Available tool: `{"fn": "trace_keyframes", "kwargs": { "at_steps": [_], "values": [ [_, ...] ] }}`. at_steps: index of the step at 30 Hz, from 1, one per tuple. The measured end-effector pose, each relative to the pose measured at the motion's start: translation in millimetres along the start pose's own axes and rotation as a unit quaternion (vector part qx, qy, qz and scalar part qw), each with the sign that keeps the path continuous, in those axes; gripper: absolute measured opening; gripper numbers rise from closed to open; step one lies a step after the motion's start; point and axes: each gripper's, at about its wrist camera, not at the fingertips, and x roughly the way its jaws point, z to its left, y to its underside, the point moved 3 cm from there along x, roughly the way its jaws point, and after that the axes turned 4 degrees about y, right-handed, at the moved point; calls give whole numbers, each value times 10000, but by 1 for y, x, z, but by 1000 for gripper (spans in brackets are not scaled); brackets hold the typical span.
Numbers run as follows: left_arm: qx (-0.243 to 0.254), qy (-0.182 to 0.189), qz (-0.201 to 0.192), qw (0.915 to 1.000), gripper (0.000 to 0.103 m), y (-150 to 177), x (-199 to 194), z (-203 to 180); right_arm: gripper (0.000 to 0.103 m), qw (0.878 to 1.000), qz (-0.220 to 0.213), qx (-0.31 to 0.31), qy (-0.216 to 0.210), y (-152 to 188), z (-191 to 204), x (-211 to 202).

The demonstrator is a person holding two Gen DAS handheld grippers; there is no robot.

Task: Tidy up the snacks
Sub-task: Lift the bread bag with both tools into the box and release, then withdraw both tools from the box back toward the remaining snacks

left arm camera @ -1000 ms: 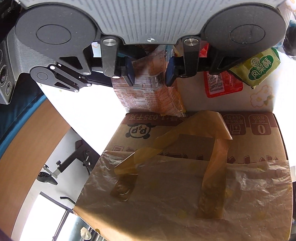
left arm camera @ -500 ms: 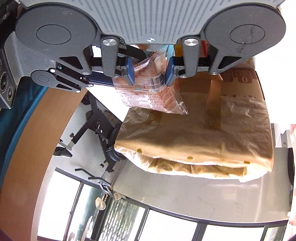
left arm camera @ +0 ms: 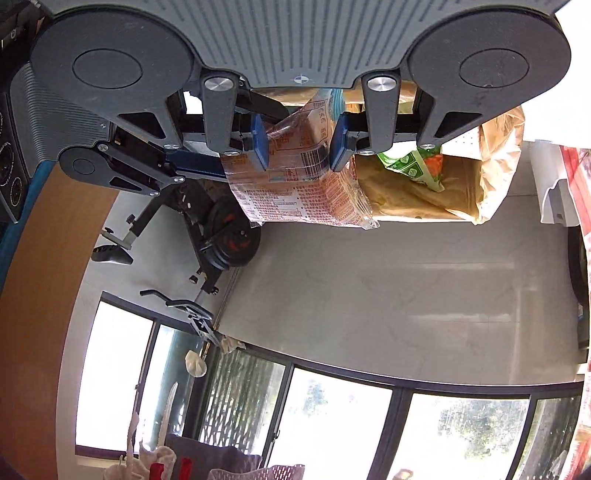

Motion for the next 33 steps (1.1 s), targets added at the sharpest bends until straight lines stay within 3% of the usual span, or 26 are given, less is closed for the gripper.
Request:
{"fn": "trace_keyframes", "kwargs": {
  "at_steps": [4, 9, 15, 19, 28, 33],
  "values": [
    [37, -15, -36, 10000, 38, -12, 32, 5, 59, 9998, 100, 174, 10, -2, -21, 31],
    [-508, 176, 38, 9985, 38, -11, 66, 27, 59, 9973, 351, 640, 58, 2, -43, 61],
    [-363, -5, 220, 9991, 39, 0, 70, 26, 59, 9949, 603, 768, 265, 13, -46, 76],
    [-325, -168, 138, 9992, 48, 3, 45, 38, 60, 9922, 689, 855, 593, 18, -46, 76],
    [-338, -960, -299, 9944, 49, 22, -51, 75, 60, 9929, 529, 956, 472, 27, -37, 38],
    [-105, -1449, -241, 9891, 49, 55, -97, 90, 60, 9951, 284, 860, 390, 41, -18, 9]
  ]
}}
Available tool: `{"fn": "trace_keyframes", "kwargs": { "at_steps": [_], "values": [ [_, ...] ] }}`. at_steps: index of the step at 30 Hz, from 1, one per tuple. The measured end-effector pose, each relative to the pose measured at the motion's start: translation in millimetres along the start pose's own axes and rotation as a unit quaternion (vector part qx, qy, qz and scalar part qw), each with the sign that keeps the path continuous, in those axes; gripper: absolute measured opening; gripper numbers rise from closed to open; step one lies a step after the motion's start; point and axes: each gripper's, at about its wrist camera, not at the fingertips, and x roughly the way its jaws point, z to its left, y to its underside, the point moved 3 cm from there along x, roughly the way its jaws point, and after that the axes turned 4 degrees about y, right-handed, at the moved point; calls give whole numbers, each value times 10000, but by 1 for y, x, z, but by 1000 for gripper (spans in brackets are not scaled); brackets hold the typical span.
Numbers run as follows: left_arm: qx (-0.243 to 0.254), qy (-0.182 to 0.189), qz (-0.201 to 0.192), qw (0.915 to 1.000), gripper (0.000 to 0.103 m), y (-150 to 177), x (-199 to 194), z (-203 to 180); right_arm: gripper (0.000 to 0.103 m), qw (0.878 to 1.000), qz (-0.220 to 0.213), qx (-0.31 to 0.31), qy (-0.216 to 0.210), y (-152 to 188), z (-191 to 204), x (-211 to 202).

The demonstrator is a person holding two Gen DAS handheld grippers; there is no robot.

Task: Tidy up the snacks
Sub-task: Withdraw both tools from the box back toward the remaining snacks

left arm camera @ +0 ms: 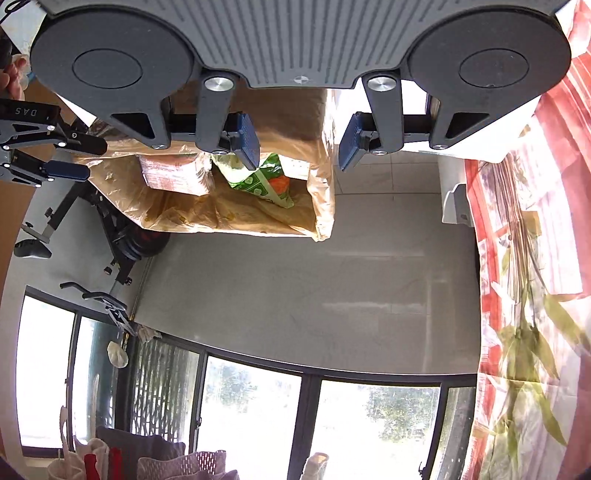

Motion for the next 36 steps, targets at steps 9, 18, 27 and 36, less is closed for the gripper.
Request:
{"fn": "trace_keyframes", "kwargs": {
  "at_steps": [9, 18, 27, 36],
  "values": [
    [-682, -702, 625, 9932, 49, 73, -24, 53, 57, 9989, -289, 312, 183, 50, 14, -31],
    [-1245, -1098, 882, 9822, 49, 120, -26, 67, 23, 9875, 797, 1187, 664, 149, 4, -15],
    [-1263, -1082, 1143, 9794, 50, 141, -25, 59, 23, 9742, 1409, 1640, 648, 190, 0, 3],
    [-1503, -933, 1478, 9731, 57, 158, -24, 47, 21, 9754, 1448, 1587, 495, 201, 6, 2]
  ]
}}
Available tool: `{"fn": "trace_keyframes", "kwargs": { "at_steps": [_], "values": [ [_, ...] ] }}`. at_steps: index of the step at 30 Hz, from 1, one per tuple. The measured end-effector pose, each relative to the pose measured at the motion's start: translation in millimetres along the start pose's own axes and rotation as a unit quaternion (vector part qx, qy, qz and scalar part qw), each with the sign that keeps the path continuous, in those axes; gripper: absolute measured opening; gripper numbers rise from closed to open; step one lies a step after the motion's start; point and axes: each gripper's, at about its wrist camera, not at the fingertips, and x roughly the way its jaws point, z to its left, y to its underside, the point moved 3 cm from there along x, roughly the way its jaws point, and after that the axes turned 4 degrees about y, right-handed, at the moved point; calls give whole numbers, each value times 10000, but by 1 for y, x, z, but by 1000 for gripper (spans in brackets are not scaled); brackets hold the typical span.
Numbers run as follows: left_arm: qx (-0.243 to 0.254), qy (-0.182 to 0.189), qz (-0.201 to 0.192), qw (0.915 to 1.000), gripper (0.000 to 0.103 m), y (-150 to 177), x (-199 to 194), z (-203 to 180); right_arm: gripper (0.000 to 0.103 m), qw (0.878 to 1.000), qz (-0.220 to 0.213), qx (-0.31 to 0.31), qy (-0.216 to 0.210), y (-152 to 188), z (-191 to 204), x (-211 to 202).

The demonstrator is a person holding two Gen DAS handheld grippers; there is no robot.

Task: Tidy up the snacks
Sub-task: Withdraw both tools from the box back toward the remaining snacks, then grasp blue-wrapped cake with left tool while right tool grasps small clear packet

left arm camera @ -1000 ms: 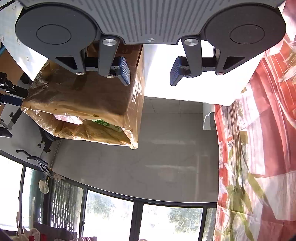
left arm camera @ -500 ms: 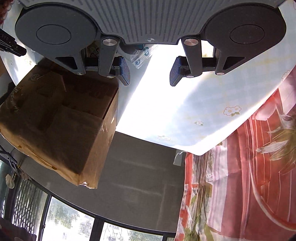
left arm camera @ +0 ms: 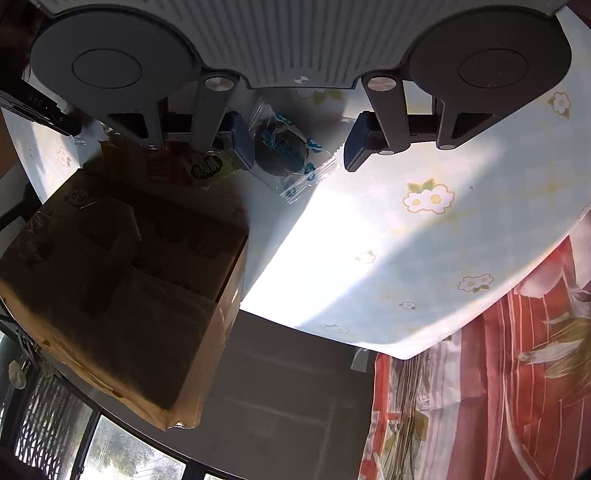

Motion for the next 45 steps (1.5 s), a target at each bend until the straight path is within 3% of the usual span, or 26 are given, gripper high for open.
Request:
{"fn": "trace_keyframes", "kwargs": {
  "at_steps": [10, 14, 18, 21, 25, 26, 27, 31, 35, 41, 45],
  "values": [
    [-358, -44, 150, 9992, 62, 5, 24, -9, 20, 9996, -38, 11, -266, -1, -3, 0],
    [-863, -74, 142, 9961, 64, -2, 35, -6, 20, 9995, -79, -12, -293, -1, -4, -3],
    [-1185, -391, 118, 9921, 67, -6, 48, -8, 20, 9994, -61, -49, -346, -1, -3, -2],
    [-1116, -670, 149, 9914, 67, -6, 59, -10, 20, 9993, -46, -48, -381, 0, -2, -2],
    [-565, -890, -13, 9944, 67, 2, 60, -22, 20, 9992, -42, -13, -406, -1, -4, -2],
    [-483, -913, -35, 9946, 63, 4, 58, -24, 20, 9991, -40, 10, -425, -1, -5, -2],
    [-408, -883, -74, 9952, 50, 7, 55, -25, 20, 9989, -37, 52, -469, -1, -6, -2],
    [-471, -521, -211, 9973, 49, 19, 44, -24, 20, 9978, -32, 258, -613, -1, -14, -2],
    [-329, -484, -285, 9979, 49, 32, 33, -26, 20, 9979, -112, 266, -579, 0, -14, -5],
    [297, -234, -343, 9987, 49, 42, 26, -47, 20, 9960, -303, 567, -623, 0, -24, -12],
    [372, -188, -420, 9982, 49, 40, 20, -51, 20, 9933, -490, 773, -706, 0, -28, -16]
  ]
}}
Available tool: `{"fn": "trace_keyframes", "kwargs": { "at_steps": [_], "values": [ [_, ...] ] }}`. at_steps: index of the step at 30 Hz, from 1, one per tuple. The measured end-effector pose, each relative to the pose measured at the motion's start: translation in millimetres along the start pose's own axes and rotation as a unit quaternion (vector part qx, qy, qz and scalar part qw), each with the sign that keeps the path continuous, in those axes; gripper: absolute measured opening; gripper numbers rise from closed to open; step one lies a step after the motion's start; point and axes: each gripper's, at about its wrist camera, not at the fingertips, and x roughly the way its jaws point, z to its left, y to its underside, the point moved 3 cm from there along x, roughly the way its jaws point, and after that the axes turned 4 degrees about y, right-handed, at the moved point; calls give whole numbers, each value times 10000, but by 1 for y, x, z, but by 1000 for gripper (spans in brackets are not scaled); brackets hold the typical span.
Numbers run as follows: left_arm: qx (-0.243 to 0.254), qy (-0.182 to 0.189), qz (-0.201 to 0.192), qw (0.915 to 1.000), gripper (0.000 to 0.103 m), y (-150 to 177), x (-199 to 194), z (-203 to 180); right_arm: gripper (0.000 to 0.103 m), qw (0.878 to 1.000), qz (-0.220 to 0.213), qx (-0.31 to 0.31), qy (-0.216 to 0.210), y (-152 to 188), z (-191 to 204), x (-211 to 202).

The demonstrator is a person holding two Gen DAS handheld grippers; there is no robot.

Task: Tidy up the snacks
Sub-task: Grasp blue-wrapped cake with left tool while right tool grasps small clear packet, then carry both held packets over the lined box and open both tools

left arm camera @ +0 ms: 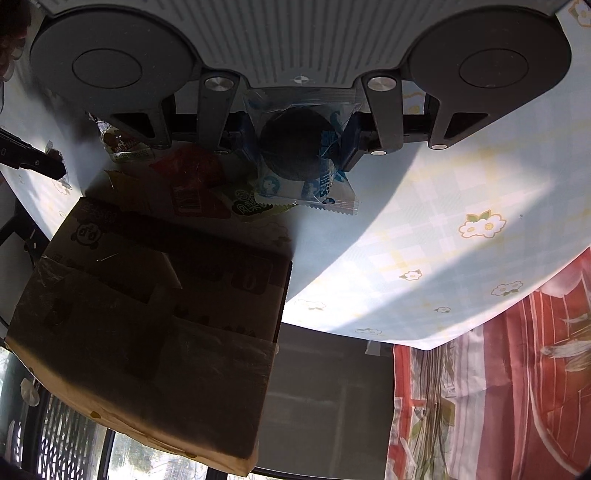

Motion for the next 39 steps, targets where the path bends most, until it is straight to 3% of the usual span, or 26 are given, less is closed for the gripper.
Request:
{"fn": "trace_keyframes", "kwargs": {
  "at_steps": [7, 12, 15, 20, 23, 27, 33, 34, 36, 39],
  "values": [
    [24, -140, -306, 9994, 49, -17, -13, 7, 20, 10000, 9, 76, -34, -1, 1, 3],
    [320, -1, -889, 9955, 49, -60, -34, 2, 20, 9999, -62, 82, 15, -17, 4, -9],
    [597, 189, -1386, 9884, 49, -99, -48, -15, 20, 9979, -556, 128, -301, -52, 15, -32],
    [781, 664, -1833, 9777, 49, -143, -54, -53, 20, 9878, -1281, -614, -645, -123, 47, -53],
    [871, 878, -1787, 9761, 49, -167, -40, -79, 20, 9839, -1505, -690, -666, -162, 58, -48],
    [891, 984, -1601, 9781, 49, -191, -9, -105, 20, 9829, -1419, -1177, 21, -192, 69, -11],
    [1227, 1155, -1374, 9761, 52, -211, 37, -140, 24, 9879, -1123, -967, 446, -190, 61, 21],
    [1346, 1211, -1332, 9744, 54, -212, 42, -145, 33, 9874, -1146, -987, 476, -188, 62, 21],
    [1398, 1224, -1285, 9741, 61, -212, 45, -146, 40, 9864, -1189, -1060, 409, -184, 65, 18],
    [1187, 1260, -1235, 9771, 66, -210, 42, -136, 43, 9845, -1309, -1112, 342, -178, 66, 4]
  ]
}}
